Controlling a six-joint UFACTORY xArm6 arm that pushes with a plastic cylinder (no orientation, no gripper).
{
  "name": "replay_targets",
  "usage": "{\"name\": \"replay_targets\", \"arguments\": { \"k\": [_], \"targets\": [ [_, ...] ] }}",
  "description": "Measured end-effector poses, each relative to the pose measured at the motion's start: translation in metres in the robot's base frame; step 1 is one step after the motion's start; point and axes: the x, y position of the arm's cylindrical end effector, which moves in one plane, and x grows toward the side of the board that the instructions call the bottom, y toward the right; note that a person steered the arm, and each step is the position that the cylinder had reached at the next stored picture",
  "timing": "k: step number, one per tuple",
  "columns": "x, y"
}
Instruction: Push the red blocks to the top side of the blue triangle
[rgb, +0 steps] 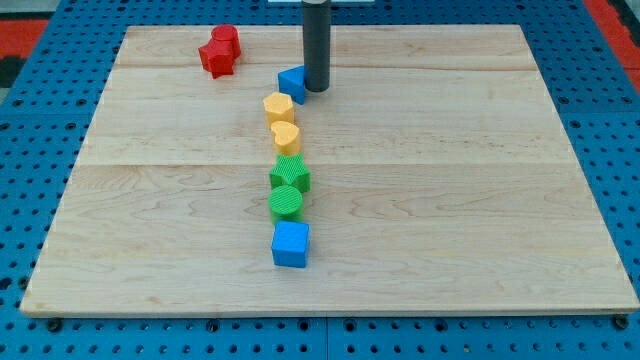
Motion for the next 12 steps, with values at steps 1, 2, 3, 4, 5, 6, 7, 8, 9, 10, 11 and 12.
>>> {"name": "replay_targets", "arguments": {
  "k": [1,2,3,4,5,6,7,8,9,10,11,12],
  "targets": [
    [0.0,-0.007],
    [-0.013,-0.007],
    [-0.074,-0.003],
    [-0.082,-0.055],
    [-0.118,-0.065],
    [-0.118,-0.139],
    [-0.104,-0.156],
    [-0.094,-0.156],
    [-0.084,-0.19],
    [-0.075,-0.164],
    [-0.075,-0.126],
    [-0.075,-0.083]
  ]
}}
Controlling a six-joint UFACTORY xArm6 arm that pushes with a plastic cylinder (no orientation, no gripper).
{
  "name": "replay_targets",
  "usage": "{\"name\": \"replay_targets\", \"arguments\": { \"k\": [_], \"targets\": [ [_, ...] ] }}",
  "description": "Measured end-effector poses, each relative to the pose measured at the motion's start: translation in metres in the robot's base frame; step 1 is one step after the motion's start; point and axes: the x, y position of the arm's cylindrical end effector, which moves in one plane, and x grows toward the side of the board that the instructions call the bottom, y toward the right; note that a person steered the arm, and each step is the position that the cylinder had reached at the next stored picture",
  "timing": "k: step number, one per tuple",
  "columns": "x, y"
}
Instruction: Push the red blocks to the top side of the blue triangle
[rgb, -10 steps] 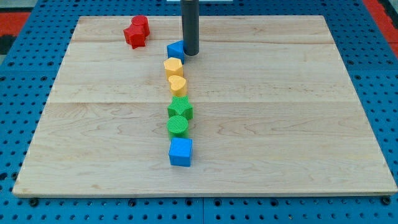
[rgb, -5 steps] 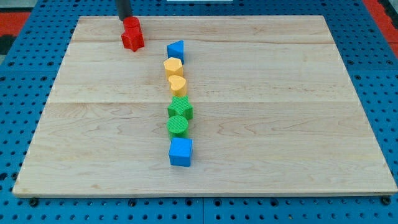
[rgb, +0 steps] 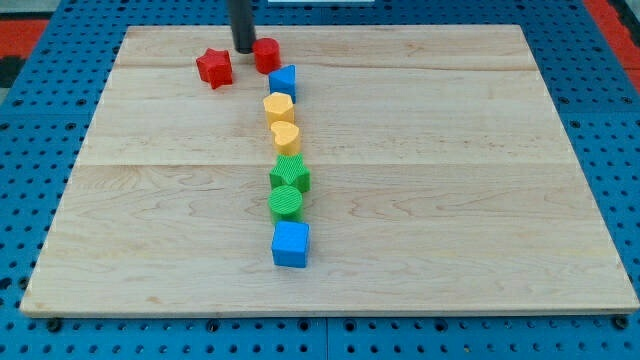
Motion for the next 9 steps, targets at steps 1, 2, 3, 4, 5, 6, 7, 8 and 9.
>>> {"name": "replay_targets", "arguments": {
  "k": [1,2,3,4,5,6,7,8,9],
  "targets": [
    [-0.002,-0.023],
    [-0.002,0.003],
    [-0.002,0.016],
    [-0.002,0.036],
    [-0.038,-0.009],
    [-0.027,-0.06],
    [-0.017,-0.122],
    [0.035,-0.141],
    [0.059,-0.102]
  ]
}}
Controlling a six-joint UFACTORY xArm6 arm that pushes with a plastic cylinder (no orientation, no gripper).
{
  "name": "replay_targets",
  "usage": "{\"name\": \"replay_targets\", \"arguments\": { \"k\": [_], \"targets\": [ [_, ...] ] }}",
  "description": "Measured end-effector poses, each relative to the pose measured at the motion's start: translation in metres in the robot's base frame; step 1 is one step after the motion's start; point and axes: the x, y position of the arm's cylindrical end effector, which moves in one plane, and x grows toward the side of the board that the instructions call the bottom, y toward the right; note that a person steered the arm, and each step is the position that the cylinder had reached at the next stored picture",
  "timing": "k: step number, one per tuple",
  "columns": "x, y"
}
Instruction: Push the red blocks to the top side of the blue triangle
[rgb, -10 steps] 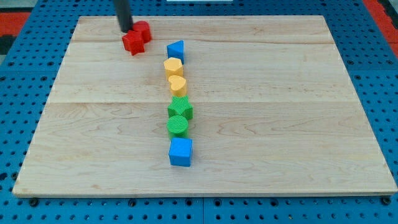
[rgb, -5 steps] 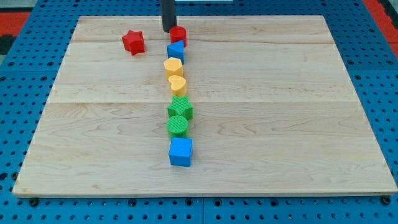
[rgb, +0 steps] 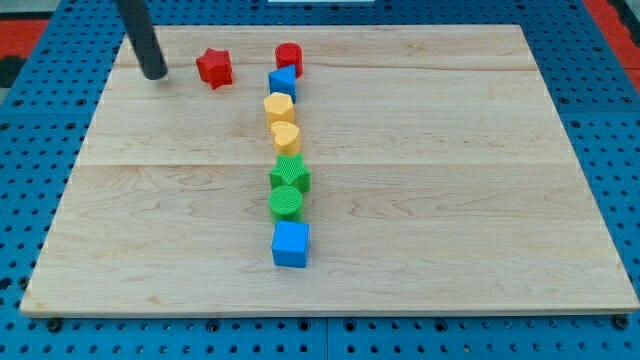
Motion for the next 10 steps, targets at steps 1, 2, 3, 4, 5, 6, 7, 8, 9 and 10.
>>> {"name": "replay_targets", "arguments": {
  "k": [1,2,3,4,5,6,7,8,9,10],
  "targets": [
    [-0.002,0.045],
    [-0.003,0.052],
    [-0.01,0.06],
    [-0.031,0.076],
    [-0.052,0.084],
    [-0.063,0.096],
    [-0.075,0.111],
    [-0.082,0.118],
    [-0.088,0.115],
    [-0.083,0.067]
  ]
}}
